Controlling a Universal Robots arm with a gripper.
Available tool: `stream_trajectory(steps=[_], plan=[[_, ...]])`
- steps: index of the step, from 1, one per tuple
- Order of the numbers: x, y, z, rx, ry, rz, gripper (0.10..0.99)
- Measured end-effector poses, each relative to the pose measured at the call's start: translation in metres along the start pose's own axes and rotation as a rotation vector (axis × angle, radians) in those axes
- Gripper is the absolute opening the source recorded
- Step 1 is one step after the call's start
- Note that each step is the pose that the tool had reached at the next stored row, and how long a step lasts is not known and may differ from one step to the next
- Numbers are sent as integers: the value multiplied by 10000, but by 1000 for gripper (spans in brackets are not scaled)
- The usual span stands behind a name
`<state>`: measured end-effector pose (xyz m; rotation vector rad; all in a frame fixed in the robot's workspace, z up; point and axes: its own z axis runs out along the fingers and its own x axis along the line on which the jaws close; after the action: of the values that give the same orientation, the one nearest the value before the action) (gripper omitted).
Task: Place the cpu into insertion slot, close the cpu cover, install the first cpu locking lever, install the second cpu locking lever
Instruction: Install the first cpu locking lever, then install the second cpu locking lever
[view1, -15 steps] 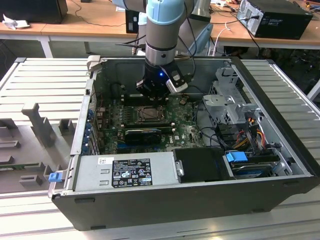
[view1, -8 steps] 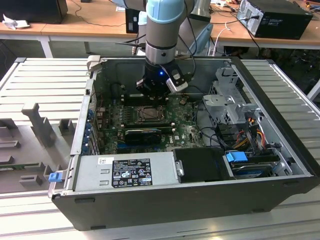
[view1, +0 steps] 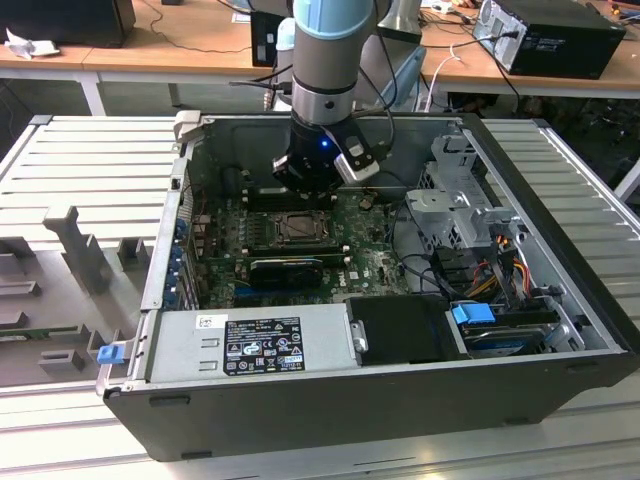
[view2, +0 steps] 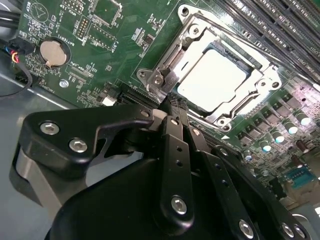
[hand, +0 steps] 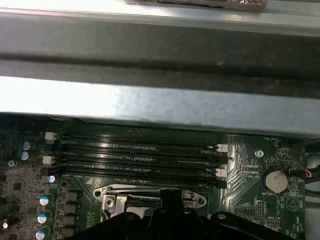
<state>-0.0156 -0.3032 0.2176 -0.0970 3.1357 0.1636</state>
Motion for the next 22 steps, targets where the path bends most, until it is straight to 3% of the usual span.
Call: stream_trajectory(steps=[10,12,17,22], plan=[[3,-65,-16,-1,0,0,106],[4,-67,-35,-1,0,1,106],[3,-53,-168,-2,-2,11,106],[6,-100,-184,-2,-1,11,106]])
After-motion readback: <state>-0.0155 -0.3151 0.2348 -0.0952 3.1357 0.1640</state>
